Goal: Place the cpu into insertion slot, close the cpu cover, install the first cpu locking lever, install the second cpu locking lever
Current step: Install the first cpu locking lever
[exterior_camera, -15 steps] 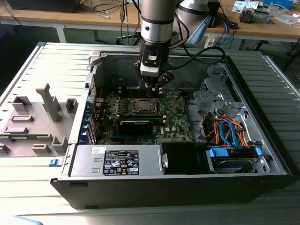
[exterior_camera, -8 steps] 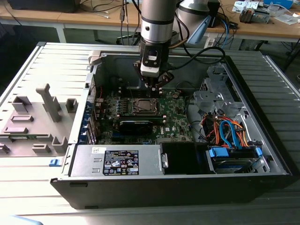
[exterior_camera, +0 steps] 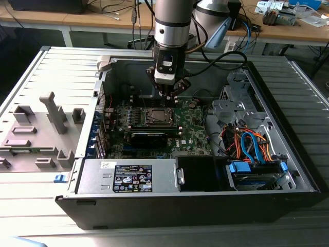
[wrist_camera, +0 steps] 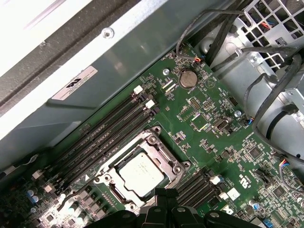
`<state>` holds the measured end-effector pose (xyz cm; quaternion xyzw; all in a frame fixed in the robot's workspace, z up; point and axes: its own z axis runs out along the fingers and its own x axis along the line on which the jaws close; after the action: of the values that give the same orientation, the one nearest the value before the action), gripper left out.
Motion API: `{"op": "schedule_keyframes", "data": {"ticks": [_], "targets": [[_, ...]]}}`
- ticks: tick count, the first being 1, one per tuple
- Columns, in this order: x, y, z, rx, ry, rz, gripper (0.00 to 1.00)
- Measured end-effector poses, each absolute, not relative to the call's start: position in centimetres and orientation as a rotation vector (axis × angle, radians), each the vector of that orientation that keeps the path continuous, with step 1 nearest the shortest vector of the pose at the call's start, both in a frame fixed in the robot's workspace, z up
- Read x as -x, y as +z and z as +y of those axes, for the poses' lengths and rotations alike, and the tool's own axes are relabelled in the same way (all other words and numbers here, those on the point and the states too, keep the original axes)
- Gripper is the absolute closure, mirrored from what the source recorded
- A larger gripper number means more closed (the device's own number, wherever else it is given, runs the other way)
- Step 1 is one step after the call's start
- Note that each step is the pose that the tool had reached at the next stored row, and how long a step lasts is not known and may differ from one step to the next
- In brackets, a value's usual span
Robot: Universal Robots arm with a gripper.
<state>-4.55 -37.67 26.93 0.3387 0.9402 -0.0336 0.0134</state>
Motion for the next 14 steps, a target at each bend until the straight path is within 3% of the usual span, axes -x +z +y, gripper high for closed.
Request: {"op": "schedule_keyframes", "data": {"ticks": [14], "targets": [[4.55,26.92,-37.67,-1.041,-0.104,2.933,0.89]]}}
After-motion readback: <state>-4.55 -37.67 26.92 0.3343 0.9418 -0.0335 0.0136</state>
